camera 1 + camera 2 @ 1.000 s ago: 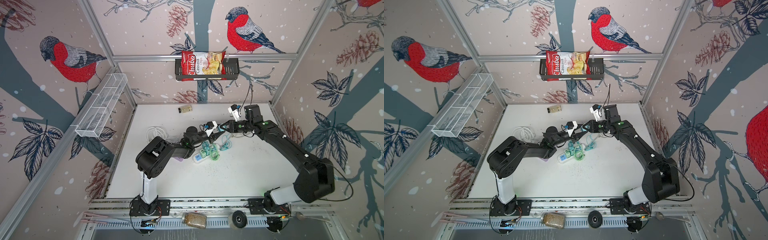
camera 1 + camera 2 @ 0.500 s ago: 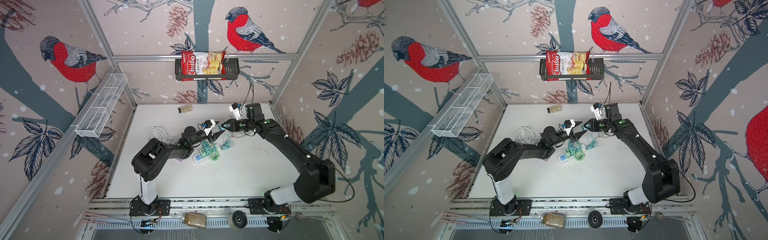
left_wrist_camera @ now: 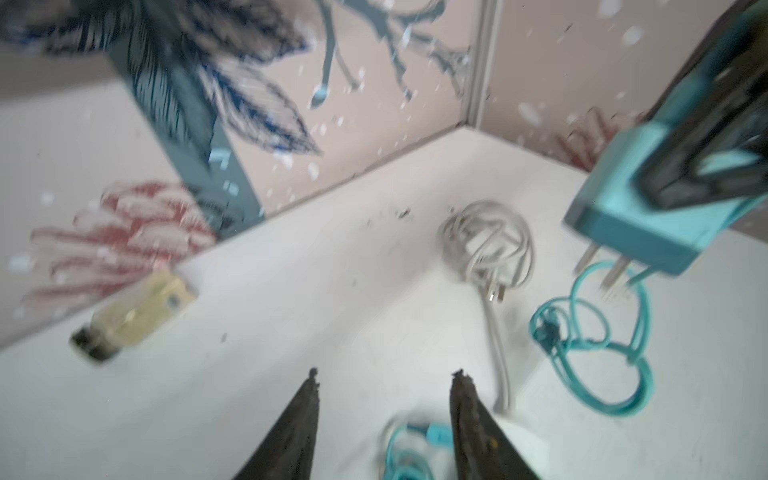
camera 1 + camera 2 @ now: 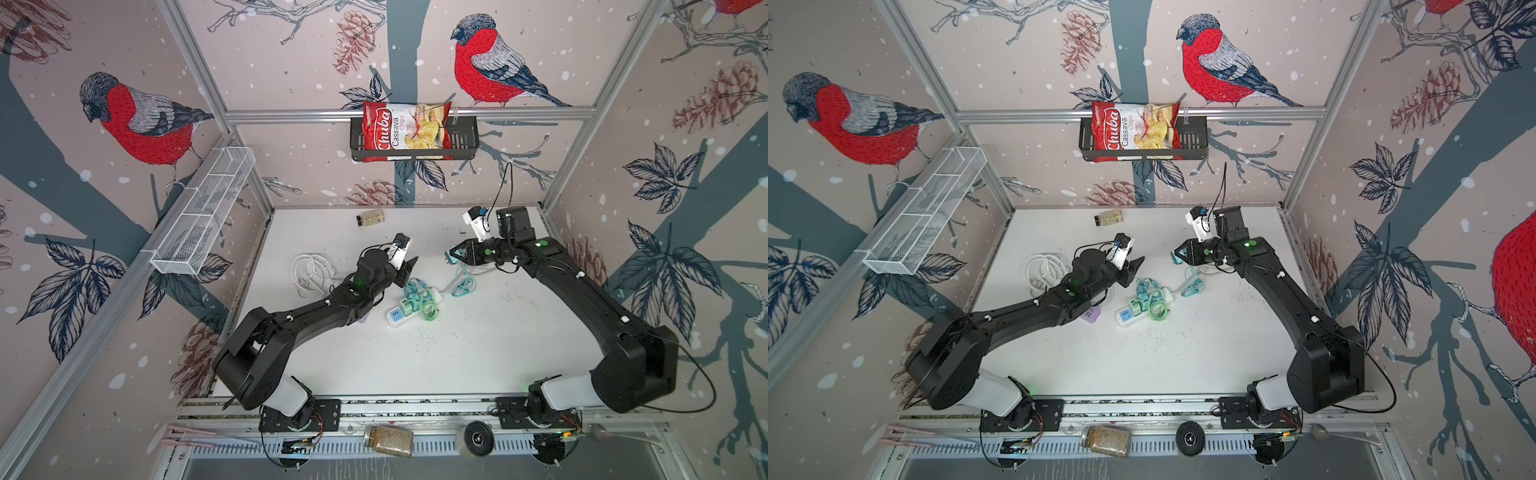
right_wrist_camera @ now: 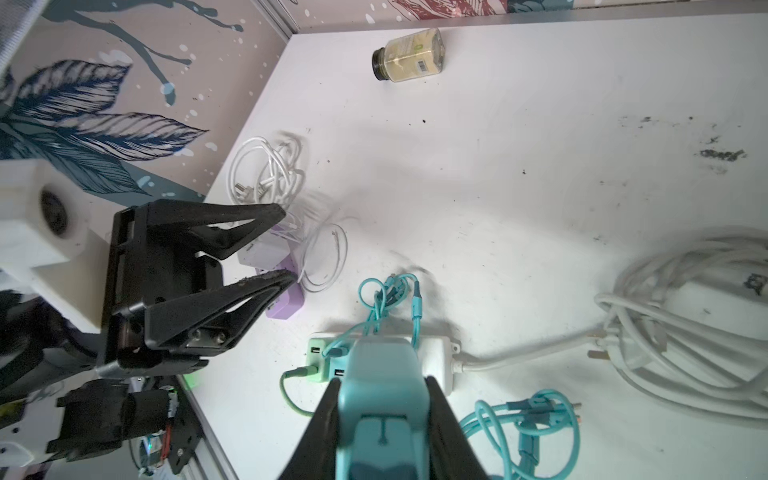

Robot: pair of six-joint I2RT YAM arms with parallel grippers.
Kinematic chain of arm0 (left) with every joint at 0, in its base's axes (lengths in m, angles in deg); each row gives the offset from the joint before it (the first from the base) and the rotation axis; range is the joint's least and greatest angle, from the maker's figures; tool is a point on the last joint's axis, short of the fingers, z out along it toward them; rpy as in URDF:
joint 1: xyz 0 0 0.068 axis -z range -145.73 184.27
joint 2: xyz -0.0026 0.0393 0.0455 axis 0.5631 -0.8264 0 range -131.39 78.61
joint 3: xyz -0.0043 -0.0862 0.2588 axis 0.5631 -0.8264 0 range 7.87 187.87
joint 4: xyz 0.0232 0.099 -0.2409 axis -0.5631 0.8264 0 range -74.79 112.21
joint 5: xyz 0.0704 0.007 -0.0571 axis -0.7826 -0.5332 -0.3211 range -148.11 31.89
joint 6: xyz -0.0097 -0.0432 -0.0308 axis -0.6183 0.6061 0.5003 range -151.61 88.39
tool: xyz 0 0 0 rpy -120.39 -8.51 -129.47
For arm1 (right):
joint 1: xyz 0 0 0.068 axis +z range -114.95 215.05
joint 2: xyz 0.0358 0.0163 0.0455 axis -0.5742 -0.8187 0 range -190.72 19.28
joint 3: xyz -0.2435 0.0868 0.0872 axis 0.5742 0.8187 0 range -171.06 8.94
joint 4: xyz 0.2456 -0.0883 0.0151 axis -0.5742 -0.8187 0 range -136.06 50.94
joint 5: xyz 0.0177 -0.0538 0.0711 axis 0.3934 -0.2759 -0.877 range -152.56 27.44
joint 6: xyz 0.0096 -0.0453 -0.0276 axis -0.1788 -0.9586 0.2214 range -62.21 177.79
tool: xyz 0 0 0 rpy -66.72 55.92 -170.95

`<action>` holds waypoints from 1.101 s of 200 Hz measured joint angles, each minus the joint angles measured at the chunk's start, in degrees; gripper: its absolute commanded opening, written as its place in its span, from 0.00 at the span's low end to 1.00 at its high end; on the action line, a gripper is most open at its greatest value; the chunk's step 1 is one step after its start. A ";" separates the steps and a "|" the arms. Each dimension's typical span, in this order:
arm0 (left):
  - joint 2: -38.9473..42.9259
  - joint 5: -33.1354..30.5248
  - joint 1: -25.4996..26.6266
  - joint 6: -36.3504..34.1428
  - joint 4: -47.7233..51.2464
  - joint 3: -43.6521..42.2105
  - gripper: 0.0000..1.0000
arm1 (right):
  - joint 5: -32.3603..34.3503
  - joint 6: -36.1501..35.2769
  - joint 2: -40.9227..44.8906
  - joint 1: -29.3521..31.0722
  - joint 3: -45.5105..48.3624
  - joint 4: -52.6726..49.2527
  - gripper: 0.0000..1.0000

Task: Insert the plug
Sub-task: 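Carry the teal charger over the strip with the right gripper while the left gripper approaches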

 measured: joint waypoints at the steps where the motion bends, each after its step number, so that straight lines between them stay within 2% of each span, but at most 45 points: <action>1: 0.20 -0.13 0.00 0.20 0.39 -0.11 0.46 | 0.09 0.00 0.00 0.02 0.02 -0.04 0.07; 43: 7.06 -5.68 0.02 9.64 12.96 -6.51 0.35 | 4.02 -0.24 1.31 1.09 2.99 -1.49 0.07; 88: 1.44 -7.26 0.24 15.56 18.01 -7.39 0.23 | 4.70 0.13 5.81 1.18 8.02 -0.90 0.08; 145: -8.17 -7.80 1.11 16.72 20.72 -3.23 0.17 | 4.59 1.68 8.66 1.68 12.31 1.33 0.08; 220: -12.85 -4.44 8.31 16.72 30.08 2.71 0.14 | 4.61 4.68 12.87 1.20 16.37 4.92 0.09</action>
